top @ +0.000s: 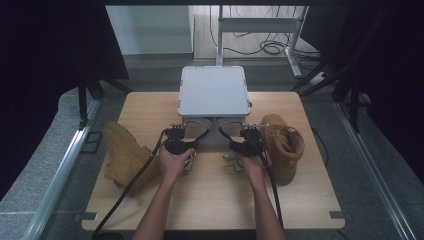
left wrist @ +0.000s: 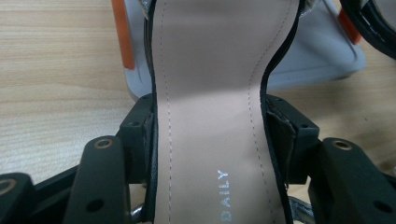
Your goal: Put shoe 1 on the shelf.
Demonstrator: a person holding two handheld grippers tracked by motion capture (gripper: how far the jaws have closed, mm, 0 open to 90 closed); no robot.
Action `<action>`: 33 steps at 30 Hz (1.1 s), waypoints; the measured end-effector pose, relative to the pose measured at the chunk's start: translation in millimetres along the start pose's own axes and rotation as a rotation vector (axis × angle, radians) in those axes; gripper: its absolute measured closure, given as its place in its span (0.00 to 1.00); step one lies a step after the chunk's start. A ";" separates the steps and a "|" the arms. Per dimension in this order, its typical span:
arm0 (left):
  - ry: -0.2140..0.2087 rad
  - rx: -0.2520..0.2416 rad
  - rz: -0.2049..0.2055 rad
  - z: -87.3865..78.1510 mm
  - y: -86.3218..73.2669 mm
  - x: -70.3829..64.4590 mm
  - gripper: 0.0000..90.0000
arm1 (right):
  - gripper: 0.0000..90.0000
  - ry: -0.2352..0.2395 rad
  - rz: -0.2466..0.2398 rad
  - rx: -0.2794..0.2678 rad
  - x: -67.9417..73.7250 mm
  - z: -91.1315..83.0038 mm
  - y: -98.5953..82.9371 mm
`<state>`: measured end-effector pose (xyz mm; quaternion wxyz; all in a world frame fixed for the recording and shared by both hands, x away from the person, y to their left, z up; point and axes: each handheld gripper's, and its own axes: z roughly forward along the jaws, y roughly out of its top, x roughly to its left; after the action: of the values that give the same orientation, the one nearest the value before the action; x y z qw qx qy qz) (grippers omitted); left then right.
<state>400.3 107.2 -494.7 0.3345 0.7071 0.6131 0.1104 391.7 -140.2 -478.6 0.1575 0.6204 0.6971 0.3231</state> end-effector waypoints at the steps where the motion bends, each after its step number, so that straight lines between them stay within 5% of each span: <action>1: 0.001 0.001 -0.004 1.8 0.6 0.8 0.47 | 0.46 -0.001 0.012 0.003 -0.8 3.3 0.8; 22: 0.016 -0.027 -0.038 20.2 15.2 2.7 0.47 | 0.46 -0.058 0.052 -0.021 9.5 40.5 13.7; 33: 0.015 0.020 -0.045 32.6 18.7 1.3 0.47 | 0.46 -0.090 0.052 -0.001 8.7 50.3 16.7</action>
<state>433.9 97.0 -508.1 0.3253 0.6957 0.6323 0.1019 434.1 -118.6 -503.5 0.1803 0.6522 0.6728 0.2992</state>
